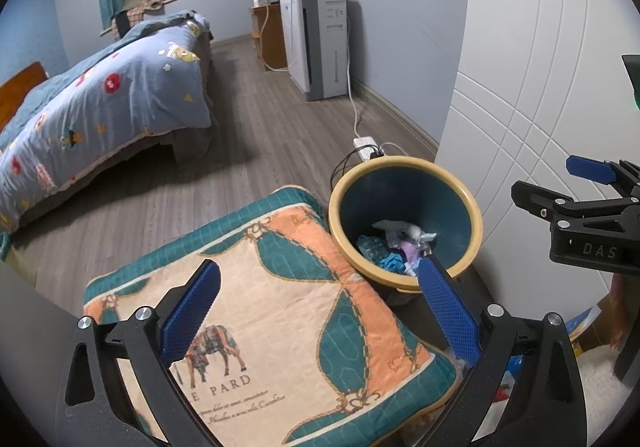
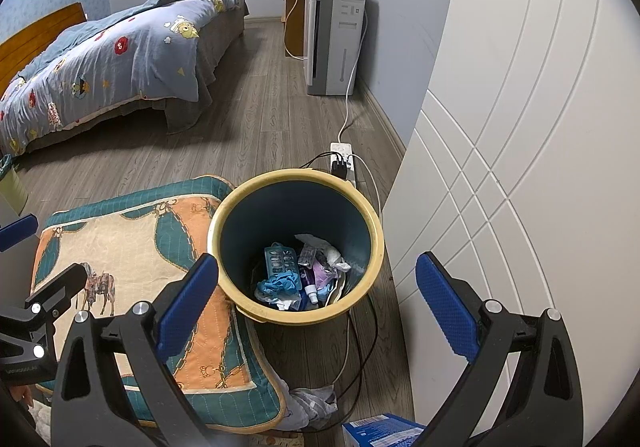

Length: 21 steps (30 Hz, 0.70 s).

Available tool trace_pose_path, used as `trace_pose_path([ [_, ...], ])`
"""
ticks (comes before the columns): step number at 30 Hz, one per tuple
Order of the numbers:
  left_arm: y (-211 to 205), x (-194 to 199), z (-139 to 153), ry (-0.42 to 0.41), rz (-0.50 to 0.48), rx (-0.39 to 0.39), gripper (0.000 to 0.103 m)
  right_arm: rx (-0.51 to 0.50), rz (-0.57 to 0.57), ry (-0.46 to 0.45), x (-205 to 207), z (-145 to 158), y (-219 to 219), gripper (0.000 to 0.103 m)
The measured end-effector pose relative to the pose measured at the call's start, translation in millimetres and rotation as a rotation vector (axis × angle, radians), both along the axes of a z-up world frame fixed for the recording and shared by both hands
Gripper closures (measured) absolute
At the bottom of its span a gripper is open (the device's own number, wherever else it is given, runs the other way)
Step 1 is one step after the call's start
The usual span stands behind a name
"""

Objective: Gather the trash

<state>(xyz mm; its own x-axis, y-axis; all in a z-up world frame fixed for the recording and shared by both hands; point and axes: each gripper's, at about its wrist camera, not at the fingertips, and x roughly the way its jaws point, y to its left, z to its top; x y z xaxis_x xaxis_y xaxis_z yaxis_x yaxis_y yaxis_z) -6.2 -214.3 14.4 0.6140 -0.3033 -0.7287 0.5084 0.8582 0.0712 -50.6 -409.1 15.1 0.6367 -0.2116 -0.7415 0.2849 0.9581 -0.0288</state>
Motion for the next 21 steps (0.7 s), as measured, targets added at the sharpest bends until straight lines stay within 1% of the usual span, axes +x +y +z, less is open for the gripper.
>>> trace_pose_path([
  [21,0.0,-0.8,-0.2,0.001,-0.002,-0.001,0.005,-0.001,-0.002,0.003,-0.6,-0.2,-1.8,0.006],
])
